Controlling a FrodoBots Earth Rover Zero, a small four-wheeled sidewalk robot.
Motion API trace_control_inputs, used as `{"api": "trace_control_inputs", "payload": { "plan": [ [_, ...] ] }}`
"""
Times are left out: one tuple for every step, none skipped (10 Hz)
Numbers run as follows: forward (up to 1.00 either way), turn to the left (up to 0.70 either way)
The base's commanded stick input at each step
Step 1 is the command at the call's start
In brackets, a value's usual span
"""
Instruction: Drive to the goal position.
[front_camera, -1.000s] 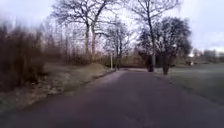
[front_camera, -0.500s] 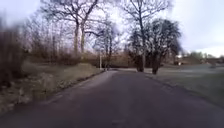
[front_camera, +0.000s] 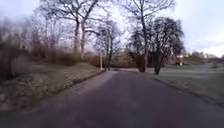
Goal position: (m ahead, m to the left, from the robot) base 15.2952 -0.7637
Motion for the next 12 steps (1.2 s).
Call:
{"api": "trace_control_inputs", "payload": {
  "plan": [
    [1.00,0.00],
    [1.00,0.00],
    [1.00,0.00],
    [1.00,0.00],
    [1.00,0.00],
    [1.00,0.00],
    [1.00,0.00],
    [1.00,0.00],
    [1.00,0.00],
    [1.00,0.00],
    [1.00,0.00],
    [1.00,0.00]
  ]
}}
